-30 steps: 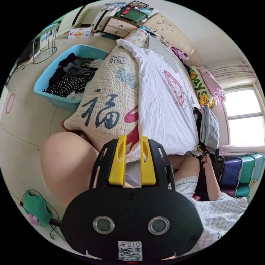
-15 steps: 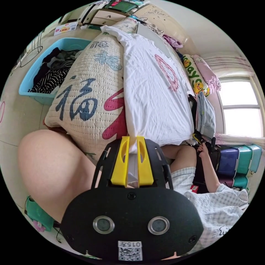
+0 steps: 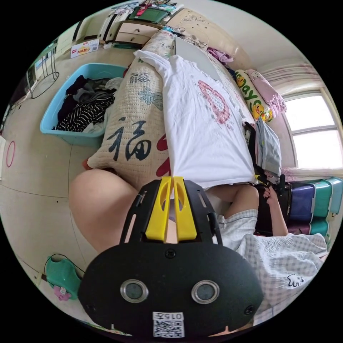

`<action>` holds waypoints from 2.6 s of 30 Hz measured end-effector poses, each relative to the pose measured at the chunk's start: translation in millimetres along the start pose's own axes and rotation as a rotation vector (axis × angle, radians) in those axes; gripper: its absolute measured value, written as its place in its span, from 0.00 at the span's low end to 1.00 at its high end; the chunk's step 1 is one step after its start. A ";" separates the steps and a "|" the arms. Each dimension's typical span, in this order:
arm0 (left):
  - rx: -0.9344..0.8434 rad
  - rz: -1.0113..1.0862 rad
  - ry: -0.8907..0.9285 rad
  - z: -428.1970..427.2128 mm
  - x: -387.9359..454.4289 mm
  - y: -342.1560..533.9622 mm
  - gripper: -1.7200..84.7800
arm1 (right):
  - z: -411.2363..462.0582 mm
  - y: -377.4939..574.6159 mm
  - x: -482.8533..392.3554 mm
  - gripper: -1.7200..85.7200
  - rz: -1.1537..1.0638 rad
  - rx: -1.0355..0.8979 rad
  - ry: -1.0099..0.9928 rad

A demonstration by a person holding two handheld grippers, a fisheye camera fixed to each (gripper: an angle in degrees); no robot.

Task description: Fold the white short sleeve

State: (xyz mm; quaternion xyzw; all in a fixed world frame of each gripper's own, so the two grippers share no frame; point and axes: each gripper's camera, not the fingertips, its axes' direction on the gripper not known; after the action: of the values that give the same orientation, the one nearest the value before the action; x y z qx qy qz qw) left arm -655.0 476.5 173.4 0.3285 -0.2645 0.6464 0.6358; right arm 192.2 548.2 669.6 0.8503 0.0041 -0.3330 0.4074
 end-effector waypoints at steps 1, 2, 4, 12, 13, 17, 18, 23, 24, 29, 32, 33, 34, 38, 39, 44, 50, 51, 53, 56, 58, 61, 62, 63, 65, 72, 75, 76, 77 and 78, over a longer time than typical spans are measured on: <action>-0.015 -0.005 -0.011 8.8 2.0 -1.0 0.01 | 9.5 0.1 0.4 0.02 -0.006 -0.019 0.014; -0.025 -0.002 -0.037 16.5 5.3 -1.1 0.01 | 20.4 0.0 -1.0 0.02 -0.023 -0.045 0.033; -0.046 0.002 -0.068 26.8 10.1 -0.4 0.01 | 38.2 0.3 -5.4 0.02 -0.064 -0.088 0.084; -0.068 -0.040 -0.058 50.6 9.4 11.1 0.04 | 106.7 7.2 1.2 0.01 -0.055 -0.192 0.246; -0.037 -0.050 -0.039 46.6 5.1 16.3 0.05 | 107.5 8.6 4.0 0.01 -0.055 -0.180 0.233; 0.130 -0.127 0.035 21.0 -27.0 20.7 0.07 | 96.5 20.2 3.9 0.01 -0.035 -0.077 0.237; 0.153 -0.136 0.038 17.5 -32.1 18.5 0.07 | 92.6 21.9 -0.8 0.01 -0.042 -0.048 0.249; 0.286 -0.161 0.102 16.6 -69.1 -36.5 0.09 | 84.0 9.5 -83.3 0.01 -0.252 0.188 0.100; 0.304 -0.166 0.119 19.9 -72.8 -45.4 0.09 | 89.6 3.9 -95.1 0.01 -0.279 0.187 0.076; 0.449 -0.269 0.289 79.0 -95.3 -137.6 0.13 | 167.3 -57.2 -190.2 0.02 -0.433 0.115 -0.177; 0.528 -0.331 0.325 120.5 -100.0 -182.2 0.16 | 206.2 -91.6 -238.1 0.02 -0.512 0.075 -0.269; 0.546 -0.348 0.334 128.5 -101.8 -189.8 0.17 | 212.4 -98.2 -247.4 0.02 -0.533 0.070 -0.274; 0.576 -0.378 0.343 143.0 -105.6 -204.9 0.18 | 224.1 -111.2 -265.1 0.02 -0.578 0.058 -0.276; 0.557 -0.372 0.287 185.2 -110.9 -264.5 0.21 | 263.3 -153.9 -310.3 0.02 -0.684 0.026 -0.233; 0.533 -0.376 0.294 190.1 -112.1 -270.6 0.20 | 269.2 -159.4 -314.7 0.02 -0.694 0.020 -0.233; 0.725 -0.313 0.362 163.7 -105.6 -215.7 0.03 | 316.8 -196.9 -338.2 0.01 -0.729 0.010 -0.230; 0.694 -0.433 0.434 186.3 -149.1 -203.9 0.11 | 377.8 -206.5 -329.3 0.02 -0.649 -0.026 -0.268; 0.665 -0.424 0.461 190.3 -152.2 -213.7 0.12 | 383.9 -205.1 -327.5 0.02 -0.637 -0.037 -0.270; 0.564 -0.351 0.461 197.9 -149.5 -251.7 0.15 | 400.5 -194.5 -325.4 0.02 -0.651 -0.050 -0.265; 0.545 -0.307 0.542 200.9 -151.0 -287.7 0.16 | 413.3 -187.0 -346.1 0.03 -0.771 -0.009 -0.226; 0.547 -0.330 0.565 200.9 -156.6 -304.2 0.16 | 426.4 -188.9 -373.6 0.05 -0.879 0.015 -0.219; 0.508 -0.382 0.563 195.0 -171.4 -338.5 0.16 | 474.5 -201.4 -428.6 0.09 -1.004 -0.002 -0.183; 0.530 -0.411 0.572 190.4 -177.6 -351.6 0.17 | 503.1 -208.8 -450.0 0.10 -1.023 -0.029 -0.157; 0.535 -0.425 0.580 188.0 -180.3 -359.3 0.17 | 517.9 -212.4 -459.6 0.10 -1.028 -0.044 -0.140; 0.539 -0.409 0.591 174.8 -183.8 -398.9 0.17 | 575.6 -228.3 -490.7 0.11 -1.048 -0.085 -0.038; 0.453 -0.217 0.722 144.0 -159.2 -520.6 0.04 | 650.5 -296.6 -498.8 0.12 -0.932 0.018 0.172; 0.470 -0.167 0.655 111.2 -134.3 -563.5 0.02 | 663.9 -321.3 -494.6 0.12 -0.912 0.075 0.201; 0.467 -0.152 0.656 99.3 -124.4 -580.3 0.02 | 670.1 -330.0 -494.4 0.12 -0.910 0.095 0.215; 0.462 -0.140 0.670 88.6 -114.6 -596.6 0.01 | 679.1 -338.6 -495.1 0.11 -0.911 0.107 0.240; 0.456 -0.140 0.675 83.5 -109.7 -604.5 0.01 | 684.7 -343.0 -495.8 0.11 -0.910 0.107 0.256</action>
State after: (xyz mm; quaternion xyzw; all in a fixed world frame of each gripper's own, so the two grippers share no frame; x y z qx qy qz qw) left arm -48.3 373.1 97.9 0.2477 0.1318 0.7151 0.6403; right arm -674.6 432.2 409.7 0.8160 0.4093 -0.3701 0.1721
